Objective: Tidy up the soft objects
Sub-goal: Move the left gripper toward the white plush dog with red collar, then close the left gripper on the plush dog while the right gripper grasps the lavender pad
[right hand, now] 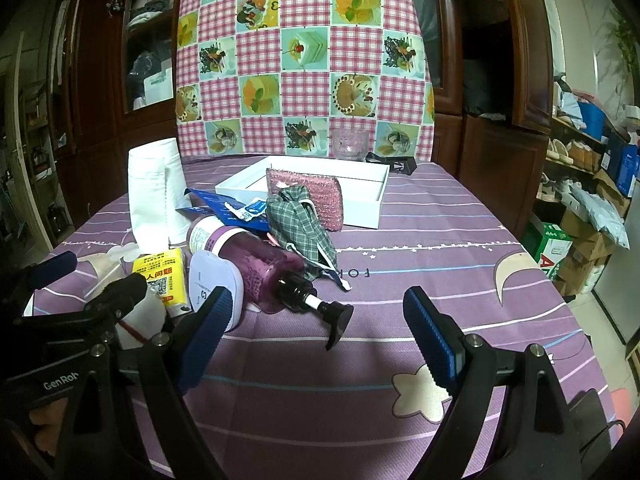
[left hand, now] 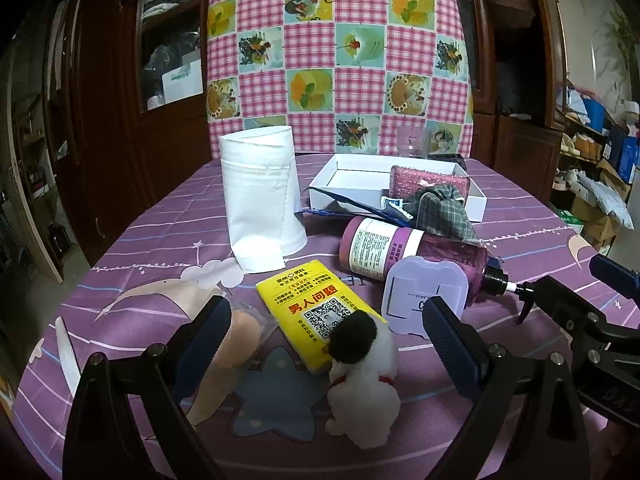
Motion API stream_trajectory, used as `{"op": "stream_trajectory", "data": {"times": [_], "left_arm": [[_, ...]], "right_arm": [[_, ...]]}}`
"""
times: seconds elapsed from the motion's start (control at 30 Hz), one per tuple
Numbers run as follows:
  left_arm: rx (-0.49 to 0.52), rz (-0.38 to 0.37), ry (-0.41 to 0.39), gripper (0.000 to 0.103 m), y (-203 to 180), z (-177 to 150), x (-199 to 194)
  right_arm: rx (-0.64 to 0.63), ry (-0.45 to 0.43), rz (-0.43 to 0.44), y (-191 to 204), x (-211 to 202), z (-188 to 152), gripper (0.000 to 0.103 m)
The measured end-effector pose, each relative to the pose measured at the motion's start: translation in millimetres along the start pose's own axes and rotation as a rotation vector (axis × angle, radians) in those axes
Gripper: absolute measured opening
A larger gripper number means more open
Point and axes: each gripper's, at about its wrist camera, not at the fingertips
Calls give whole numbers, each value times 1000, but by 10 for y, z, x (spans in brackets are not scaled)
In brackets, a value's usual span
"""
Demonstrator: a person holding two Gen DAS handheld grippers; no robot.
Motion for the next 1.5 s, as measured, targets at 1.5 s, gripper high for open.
{"op": "stream_trajectory", "data": {"times": [1.5], "left_arm": [[-3,-77,366,98,441,258,108]], "right_arm": [[145,258,6,-144,40,592,87]]}}
Point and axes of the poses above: each gripper's, at about its wrist camera, not at the fingertips, and x roughly the way its jaws point, y to its left, z to its top, and after that the axes turned 6 degrees about z, right-handed
